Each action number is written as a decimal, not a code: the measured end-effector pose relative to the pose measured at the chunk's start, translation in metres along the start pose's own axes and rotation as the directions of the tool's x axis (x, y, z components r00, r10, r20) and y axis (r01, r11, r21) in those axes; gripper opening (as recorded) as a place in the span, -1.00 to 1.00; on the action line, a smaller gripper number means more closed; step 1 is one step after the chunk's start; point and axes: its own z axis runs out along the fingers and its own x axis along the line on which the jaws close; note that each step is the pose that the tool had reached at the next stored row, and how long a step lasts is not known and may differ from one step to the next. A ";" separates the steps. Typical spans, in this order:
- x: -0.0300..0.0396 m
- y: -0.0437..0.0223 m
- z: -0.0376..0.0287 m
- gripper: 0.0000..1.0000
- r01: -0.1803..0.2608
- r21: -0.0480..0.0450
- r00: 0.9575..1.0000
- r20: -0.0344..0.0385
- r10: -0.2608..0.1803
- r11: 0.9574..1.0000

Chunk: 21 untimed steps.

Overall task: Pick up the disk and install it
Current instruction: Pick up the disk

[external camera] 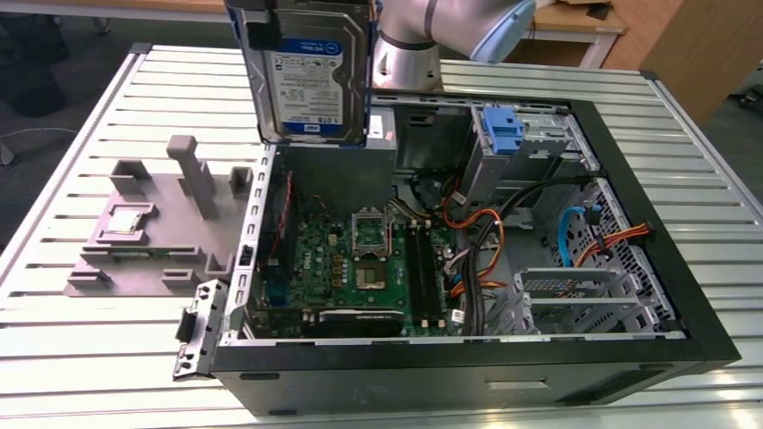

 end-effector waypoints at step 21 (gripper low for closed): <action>0.0018 -0.0263 0.0008 -0.26 0.007 0.000 1.000 0.000 -0.007 1.000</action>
